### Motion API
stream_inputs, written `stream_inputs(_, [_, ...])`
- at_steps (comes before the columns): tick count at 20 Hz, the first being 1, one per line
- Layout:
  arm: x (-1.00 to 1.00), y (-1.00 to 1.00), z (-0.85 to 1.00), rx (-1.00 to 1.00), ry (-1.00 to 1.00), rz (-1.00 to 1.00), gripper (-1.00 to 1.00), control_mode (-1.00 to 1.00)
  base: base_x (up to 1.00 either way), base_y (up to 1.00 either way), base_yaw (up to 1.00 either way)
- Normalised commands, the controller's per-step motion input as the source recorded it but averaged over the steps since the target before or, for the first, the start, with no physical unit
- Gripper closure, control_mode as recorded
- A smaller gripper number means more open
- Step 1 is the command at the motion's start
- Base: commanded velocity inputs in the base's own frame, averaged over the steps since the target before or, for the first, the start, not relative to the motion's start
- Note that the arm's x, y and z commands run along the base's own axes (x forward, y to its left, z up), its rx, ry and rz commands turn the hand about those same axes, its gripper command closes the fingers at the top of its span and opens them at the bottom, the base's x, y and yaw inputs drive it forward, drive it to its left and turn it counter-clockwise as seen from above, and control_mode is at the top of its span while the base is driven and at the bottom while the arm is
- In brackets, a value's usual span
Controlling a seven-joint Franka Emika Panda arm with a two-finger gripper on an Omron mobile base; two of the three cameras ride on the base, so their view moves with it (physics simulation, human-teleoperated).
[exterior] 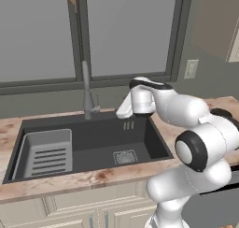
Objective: Turn on the sink faucet and place the jug under the water for a few seconds to fill it up.
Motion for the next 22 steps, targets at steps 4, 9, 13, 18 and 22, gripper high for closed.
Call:
stream_inputs(4, [0.32, 0.13, -0.12, 0.01, -0.09, 0.07, -1.0, -1.0, 0.0, 0.0, 0.0])
stream_inputs(9, [0.36, 0.1, -0.04, 0.03, -0.05, 0.11, -1.0, -1.0, 0.0, 0.0, 0.0])
stream_inputs(13, [0.34, 0.1, 0.0, 0.04, 0.0, 0.11, -1.0, -1.0, 0.0, 0.0, 0.0])
stream_inputs(18, [0.42, 0.05, 0.0, 0.06, 0.0, 0.09, -1.0, -1.0, 0.0, 0.0, 0.0])
stream_inputs(22, [0.4, 0.06, -0.01, 0.05, 0.01, 0.08, -1.0, -1.0, 0.0, 0.0, 0.0])
